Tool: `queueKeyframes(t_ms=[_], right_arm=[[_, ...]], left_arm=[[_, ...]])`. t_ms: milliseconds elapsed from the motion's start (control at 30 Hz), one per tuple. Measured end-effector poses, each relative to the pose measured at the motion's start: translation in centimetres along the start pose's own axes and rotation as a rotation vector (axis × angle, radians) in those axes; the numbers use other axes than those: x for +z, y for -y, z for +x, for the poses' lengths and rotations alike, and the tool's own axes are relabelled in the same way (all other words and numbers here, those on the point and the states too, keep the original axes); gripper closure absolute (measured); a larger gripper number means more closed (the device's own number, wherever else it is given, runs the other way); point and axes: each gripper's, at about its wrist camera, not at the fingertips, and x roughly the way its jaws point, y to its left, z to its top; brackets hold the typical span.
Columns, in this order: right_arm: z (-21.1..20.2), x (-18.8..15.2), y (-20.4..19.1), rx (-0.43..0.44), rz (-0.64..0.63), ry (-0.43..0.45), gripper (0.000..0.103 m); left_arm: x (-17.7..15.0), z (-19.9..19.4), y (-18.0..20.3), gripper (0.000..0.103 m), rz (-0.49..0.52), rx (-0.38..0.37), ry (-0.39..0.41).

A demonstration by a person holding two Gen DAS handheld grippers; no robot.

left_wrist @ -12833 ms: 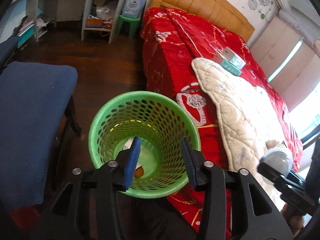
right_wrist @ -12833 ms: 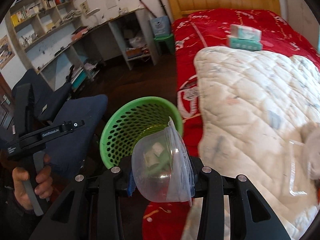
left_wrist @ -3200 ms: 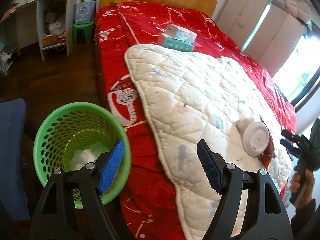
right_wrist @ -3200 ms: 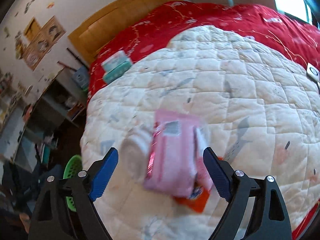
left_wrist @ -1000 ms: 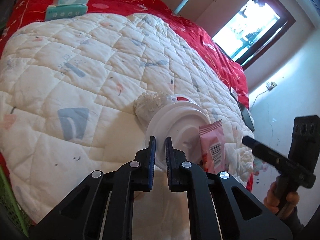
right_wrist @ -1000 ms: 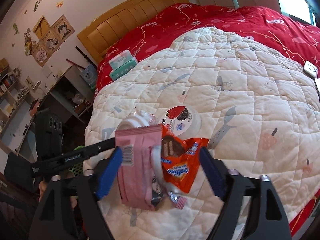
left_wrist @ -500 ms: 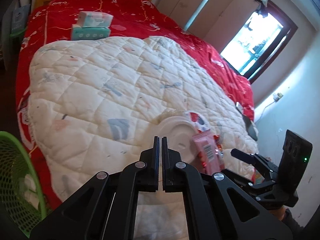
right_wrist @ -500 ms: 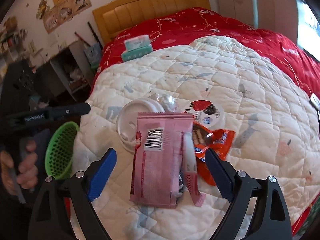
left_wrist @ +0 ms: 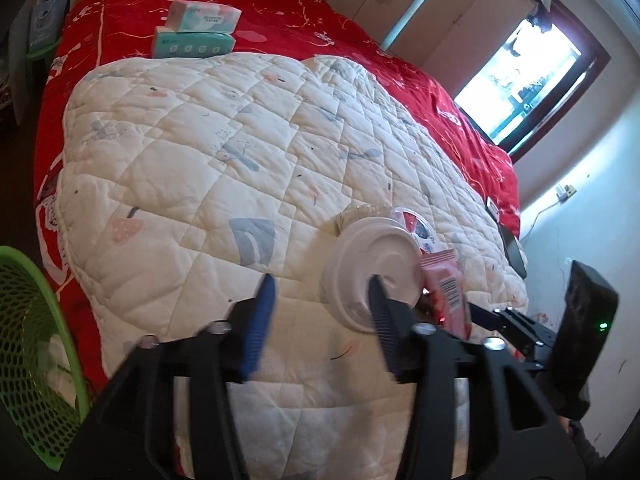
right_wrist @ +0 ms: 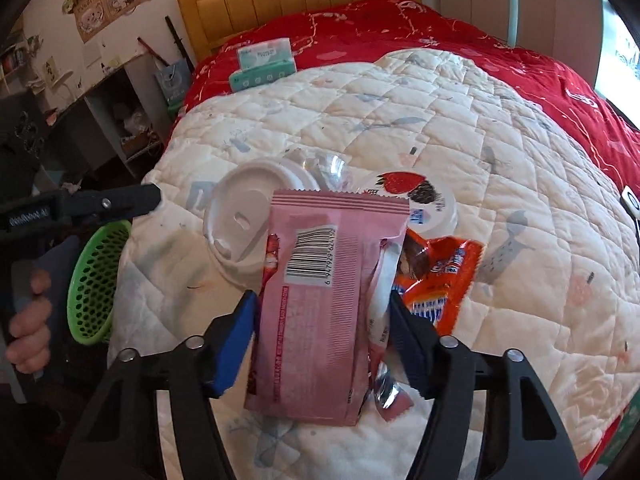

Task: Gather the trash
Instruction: 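Grasp the white cup lid by its rim with the left tool and lift it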

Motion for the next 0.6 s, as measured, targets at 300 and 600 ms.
queueKeyframes(t_ms=[300,600], right_arm=[[-4.1,-0.2,1.9,0.051,0.060,0.066,0.046],[-6.3,-0.7,3.0,0.067,0.089,0.096,0.046]], left_arm=[[0.2,3.9,1.0,0.047,0.038,-0.028,-0.058],[0.5,5.6,0.4,0.063,-0.006,-0.133,-0.069]])
